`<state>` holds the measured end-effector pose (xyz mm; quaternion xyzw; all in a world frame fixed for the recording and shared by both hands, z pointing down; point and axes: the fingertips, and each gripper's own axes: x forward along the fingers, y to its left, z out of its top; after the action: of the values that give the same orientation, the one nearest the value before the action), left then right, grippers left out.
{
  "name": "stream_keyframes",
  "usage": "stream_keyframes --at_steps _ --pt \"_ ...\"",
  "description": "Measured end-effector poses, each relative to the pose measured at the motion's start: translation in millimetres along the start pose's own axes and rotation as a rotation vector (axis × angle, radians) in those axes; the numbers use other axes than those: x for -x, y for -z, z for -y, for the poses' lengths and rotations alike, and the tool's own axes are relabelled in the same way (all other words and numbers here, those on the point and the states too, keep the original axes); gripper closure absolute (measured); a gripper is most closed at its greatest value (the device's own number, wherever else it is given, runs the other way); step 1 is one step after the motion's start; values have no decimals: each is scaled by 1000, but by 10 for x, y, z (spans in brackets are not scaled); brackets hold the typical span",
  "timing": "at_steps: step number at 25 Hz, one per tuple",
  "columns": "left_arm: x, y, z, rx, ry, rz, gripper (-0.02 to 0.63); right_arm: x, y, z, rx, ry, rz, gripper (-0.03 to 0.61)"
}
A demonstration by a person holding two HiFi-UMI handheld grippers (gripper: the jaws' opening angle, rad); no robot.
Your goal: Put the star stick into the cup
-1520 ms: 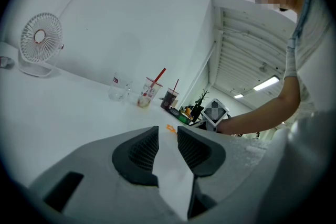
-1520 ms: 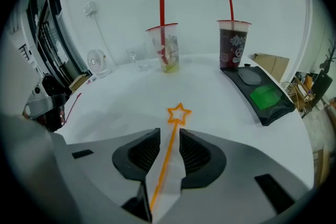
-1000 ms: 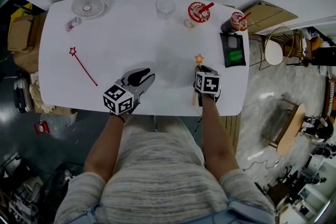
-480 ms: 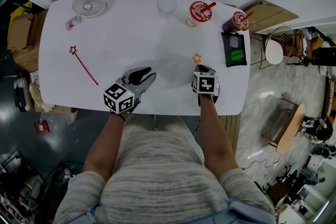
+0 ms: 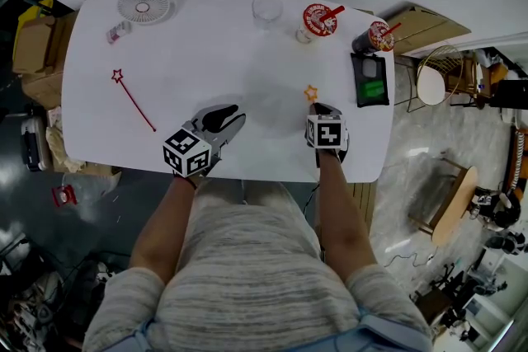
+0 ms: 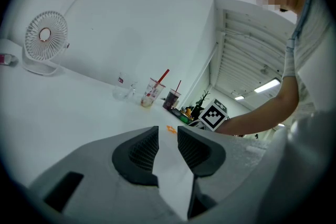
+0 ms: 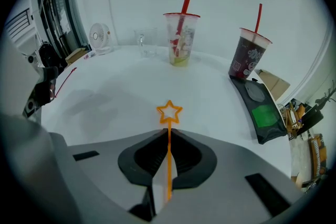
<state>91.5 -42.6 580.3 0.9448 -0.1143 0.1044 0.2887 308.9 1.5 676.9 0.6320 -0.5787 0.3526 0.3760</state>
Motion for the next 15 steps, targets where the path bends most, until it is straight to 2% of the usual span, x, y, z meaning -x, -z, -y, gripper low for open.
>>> stream_keyframes --at_steps 7,15 --pt "31 -23 -16 2 -5 4 492 80 -181 -22 -36 -50 85 557" --pt "27 -51 -28 3 -8 8 492 276 -681 -111 -98 -121 233 557"
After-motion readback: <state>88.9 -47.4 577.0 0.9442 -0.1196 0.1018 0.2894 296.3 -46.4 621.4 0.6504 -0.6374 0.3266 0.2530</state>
